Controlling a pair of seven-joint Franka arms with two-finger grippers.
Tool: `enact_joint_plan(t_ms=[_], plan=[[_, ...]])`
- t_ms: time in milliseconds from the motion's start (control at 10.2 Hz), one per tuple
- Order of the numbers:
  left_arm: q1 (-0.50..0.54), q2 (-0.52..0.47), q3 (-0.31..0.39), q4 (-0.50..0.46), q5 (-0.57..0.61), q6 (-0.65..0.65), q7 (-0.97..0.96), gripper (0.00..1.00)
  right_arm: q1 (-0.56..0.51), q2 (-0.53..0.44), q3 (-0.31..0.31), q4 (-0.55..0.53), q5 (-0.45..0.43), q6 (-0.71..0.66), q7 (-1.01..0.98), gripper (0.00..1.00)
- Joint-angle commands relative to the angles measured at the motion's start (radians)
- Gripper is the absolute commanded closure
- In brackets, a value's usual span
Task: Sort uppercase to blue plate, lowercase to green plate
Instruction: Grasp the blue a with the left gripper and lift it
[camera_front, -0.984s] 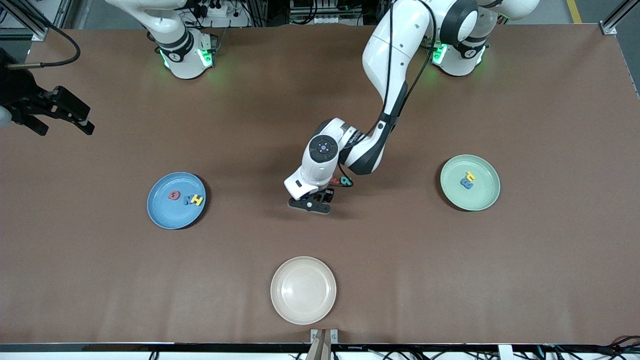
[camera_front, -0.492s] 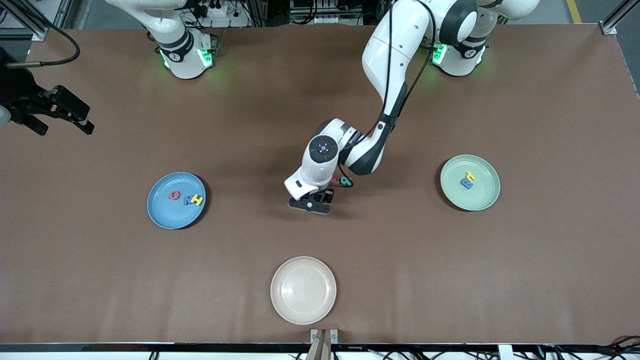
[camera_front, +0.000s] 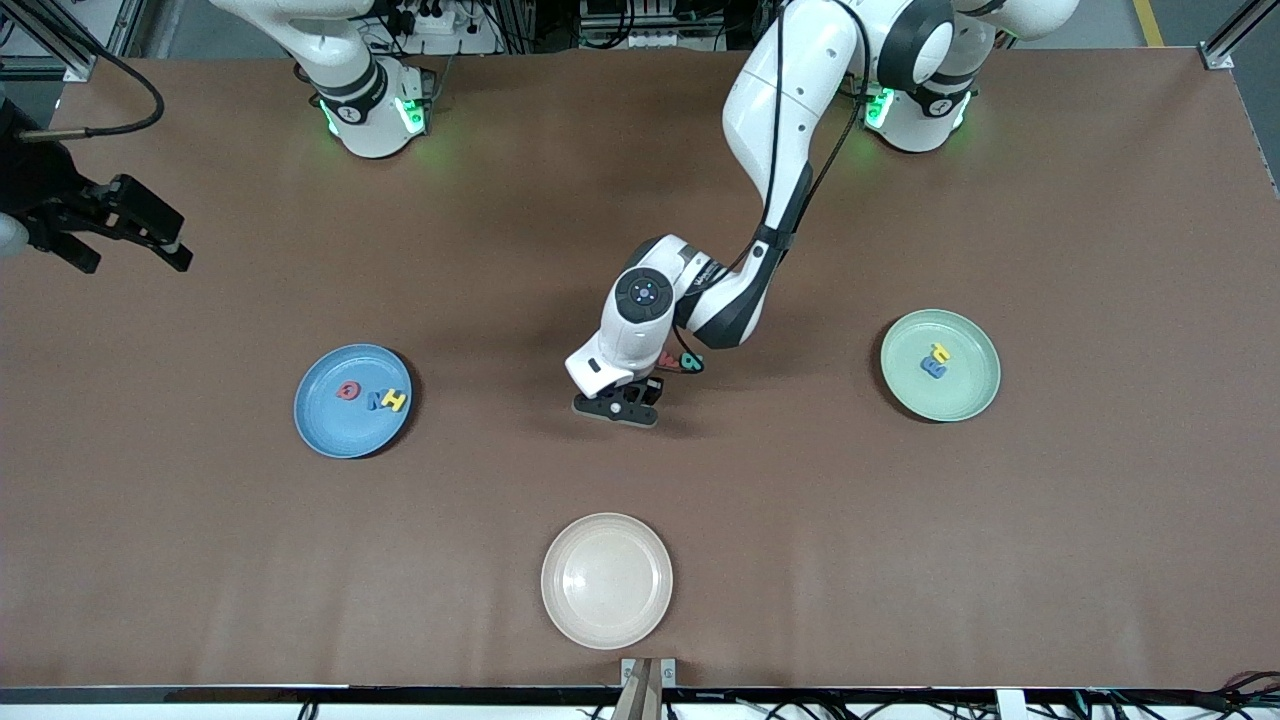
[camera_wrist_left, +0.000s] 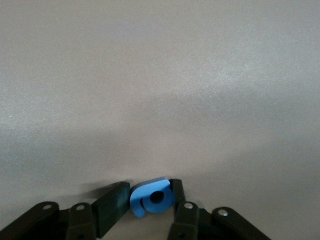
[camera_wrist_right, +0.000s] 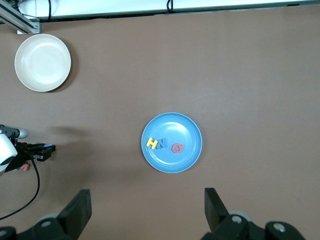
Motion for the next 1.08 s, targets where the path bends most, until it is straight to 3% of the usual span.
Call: enact_joint_plan(t_ms=[0,492,984], plan=[[-0.01,0.036,0.015,0.025,0.02,-0.002,-0.03,0.69,-0.001,-0.012,-0.064,0.0,0.01,-0.018,-0.108,0.0],[-0.008,0.016,0.016,0.028,0.018,-0.098,-0.031,0.76,-0.003,0.002,-0.089,-0.101,-0.007,-0.069,-0.123,0.0],[-0.001,-0.028,0.018,0.028,0.02,-0.205,-0.027,0.88,0.0,0.0,-0.087,-0.121,0.001,-0.065,-0.123,0.0]])
